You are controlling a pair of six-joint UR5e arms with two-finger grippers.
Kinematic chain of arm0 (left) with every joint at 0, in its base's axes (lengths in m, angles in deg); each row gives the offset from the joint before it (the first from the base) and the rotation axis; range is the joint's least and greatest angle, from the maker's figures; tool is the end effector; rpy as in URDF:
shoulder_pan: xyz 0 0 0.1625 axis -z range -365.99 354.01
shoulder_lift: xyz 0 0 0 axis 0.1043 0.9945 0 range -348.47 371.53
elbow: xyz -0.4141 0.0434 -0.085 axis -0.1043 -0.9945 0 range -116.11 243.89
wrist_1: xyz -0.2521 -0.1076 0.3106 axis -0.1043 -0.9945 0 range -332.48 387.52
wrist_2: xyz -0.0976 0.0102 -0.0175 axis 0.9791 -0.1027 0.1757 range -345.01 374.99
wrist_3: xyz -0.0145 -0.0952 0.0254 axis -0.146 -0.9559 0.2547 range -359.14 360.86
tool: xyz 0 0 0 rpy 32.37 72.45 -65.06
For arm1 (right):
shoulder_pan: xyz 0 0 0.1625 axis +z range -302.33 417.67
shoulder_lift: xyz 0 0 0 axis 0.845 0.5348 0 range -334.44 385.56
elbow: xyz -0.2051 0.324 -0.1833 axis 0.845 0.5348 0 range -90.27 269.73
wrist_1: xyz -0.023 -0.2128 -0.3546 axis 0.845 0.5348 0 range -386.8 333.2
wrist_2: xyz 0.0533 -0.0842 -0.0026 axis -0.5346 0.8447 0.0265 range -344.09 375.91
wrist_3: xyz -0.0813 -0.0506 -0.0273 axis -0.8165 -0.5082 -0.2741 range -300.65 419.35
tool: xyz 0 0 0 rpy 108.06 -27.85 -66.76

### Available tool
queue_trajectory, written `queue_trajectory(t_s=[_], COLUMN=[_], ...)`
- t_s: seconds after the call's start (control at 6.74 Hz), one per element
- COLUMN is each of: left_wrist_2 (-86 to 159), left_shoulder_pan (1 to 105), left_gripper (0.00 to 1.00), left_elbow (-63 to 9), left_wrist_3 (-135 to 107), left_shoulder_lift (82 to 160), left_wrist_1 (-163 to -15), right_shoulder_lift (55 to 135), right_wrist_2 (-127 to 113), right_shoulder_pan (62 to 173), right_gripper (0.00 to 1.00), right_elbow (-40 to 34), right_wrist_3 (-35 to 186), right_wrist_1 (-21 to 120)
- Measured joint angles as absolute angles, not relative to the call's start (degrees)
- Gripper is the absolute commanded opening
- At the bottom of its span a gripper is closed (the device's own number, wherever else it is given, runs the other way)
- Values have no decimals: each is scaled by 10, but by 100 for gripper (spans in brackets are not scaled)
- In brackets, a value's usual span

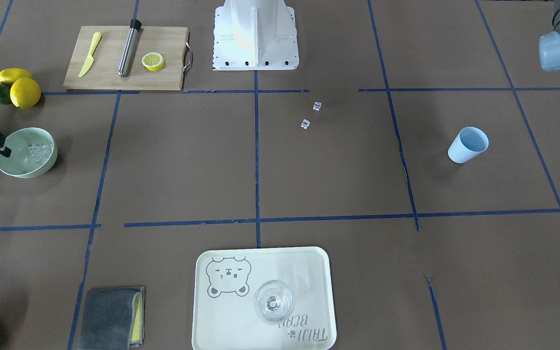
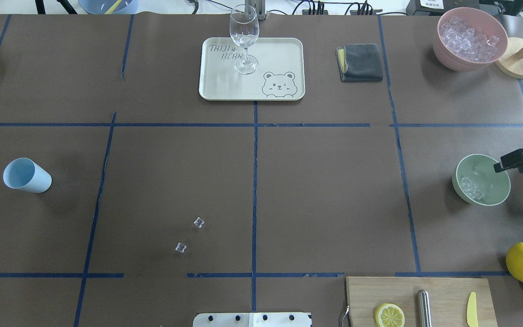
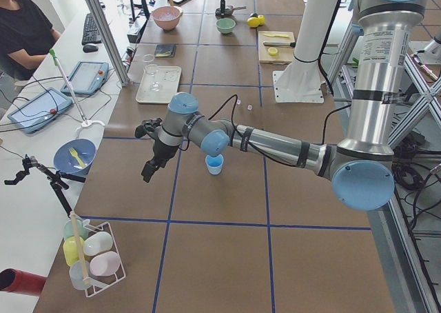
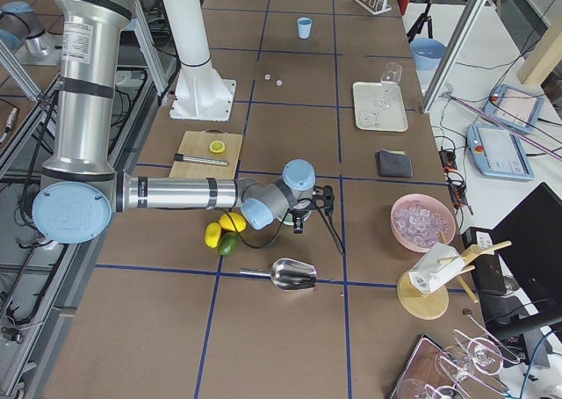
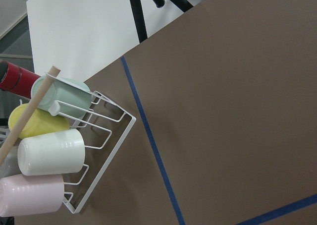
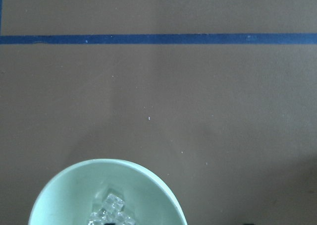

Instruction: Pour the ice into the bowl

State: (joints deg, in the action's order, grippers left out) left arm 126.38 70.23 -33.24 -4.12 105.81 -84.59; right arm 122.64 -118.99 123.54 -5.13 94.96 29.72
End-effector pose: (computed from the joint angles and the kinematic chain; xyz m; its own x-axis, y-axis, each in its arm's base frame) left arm 0.0368 -0.5577 0.5309 0.8703 0.3456 -0.3508 -0.1236 0.8429 0.5237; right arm -0.1311 -0.4466 0.6080 0.6073 -0.0530 0.7927 -0.0050 0.9975 0.0706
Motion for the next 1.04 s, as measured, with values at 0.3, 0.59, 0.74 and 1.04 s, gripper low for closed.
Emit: queue_trajectory(t_s=[0.3, 0.59, 0.74, 1.04], left_wrist_2=[1326, 1392, 1408, 1415], left_shoulder_pan=[770, 827, 835, 836], left_gripper=[100, 100, 100, 100], left_elbow=[-323, -311, -308, -285], left_wrist_3=[66, 108, 111, 107], left_shoulder_lift=[1067, 1061, 1048, 1041], left_wrist_1=[-757, -699, -696, -695], right_shoulder_lift=[1220, 1219, 1221, 1221], right_wrist_2=[-1188, -1196, -1197, -1198], right_shoulder_pan=[1309, 1412, 1441, 1479], right_gripper=[100, 100, 100, 100], right_elbow=[-60, -79, -109, -148], right_wrist_3=[775, 627, 602, 556], right_wrist_1=[404, 503, 555, 655])
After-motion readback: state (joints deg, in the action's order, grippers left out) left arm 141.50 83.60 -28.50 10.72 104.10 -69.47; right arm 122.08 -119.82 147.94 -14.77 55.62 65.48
